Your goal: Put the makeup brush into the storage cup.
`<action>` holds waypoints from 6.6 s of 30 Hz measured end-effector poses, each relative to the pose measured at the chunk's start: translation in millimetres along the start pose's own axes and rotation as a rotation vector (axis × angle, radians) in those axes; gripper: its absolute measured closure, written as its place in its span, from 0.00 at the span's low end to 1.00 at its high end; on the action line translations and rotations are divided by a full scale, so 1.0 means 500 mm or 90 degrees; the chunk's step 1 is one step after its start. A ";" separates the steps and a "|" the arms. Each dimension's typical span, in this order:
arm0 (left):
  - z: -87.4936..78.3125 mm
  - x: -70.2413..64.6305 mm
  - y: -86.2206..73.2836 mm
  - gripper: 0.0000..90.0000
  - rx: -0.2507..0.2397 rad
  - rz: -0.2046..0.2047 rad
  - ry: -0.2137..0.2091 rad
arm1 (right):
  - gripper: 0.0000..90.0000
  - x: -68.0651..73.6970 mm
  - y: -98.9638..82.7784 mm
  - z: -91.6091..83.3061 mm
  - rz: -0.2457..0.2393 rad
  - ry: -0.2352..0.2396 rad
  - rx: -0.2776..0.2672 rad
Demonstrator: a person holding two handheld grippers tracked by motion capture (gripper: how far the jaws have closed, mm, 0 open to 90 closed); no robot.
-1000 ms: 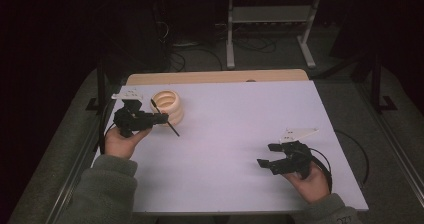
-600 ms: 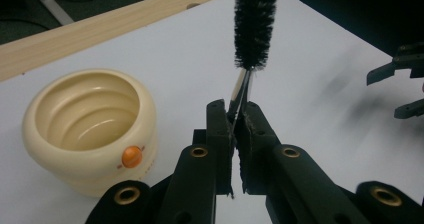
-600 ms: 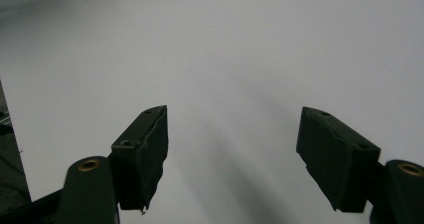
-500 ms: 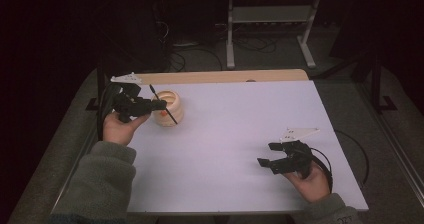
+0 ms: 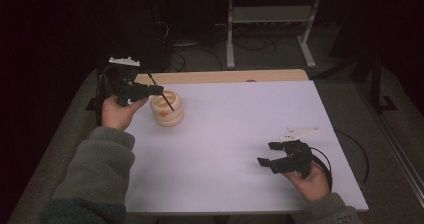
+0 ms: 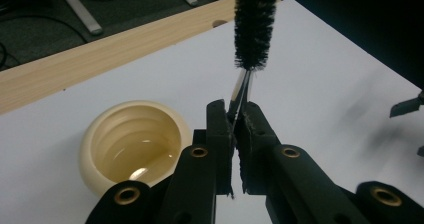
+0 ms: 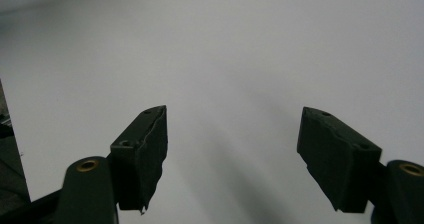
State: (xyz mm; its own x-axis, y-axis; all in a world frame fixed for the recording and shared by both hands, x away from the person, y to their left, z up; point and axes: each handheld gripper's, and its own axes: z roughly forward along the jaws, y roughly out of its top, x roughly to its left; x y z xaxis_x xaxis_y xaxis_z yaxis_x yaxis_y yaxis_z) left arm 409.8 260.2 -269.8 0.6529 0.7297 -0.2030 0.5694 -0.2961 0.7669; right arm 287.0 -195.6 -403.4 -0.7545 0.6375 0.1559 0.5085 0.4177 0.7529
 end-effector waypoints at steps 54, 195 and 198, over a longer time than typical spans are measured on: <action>0.038 0.066 -0.007 0.94 0.015 -0.061 0.086 | 0.30 0.003 0.003 0.000 -0.007 0.000 -0.006; 0.060 -0.076 -0.238 0.55 -0.005 0.028 0.045 | 0.29 -0.019 -0.001 -0.014 0.018 -0.030 -0.017; 0.061 -0.083 -0.242 0.53 -0.004 0.036 0.041 | 0.29 -0.020 -0.001 -0.015 0.020 -0.031 -0.016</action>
State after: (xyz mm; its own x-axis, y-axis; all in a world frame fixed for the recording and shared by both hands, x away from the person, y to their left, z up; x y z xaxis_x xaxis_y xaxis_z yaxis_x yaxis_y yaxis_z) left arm 329.1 247.0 -372.5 0.6504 0.7501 -0.1194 0.5292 -0.3348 0.7796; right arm 291.1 -206.9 -400.7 -0.7167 0.6812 0.1495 0.5209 0.3803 0.7642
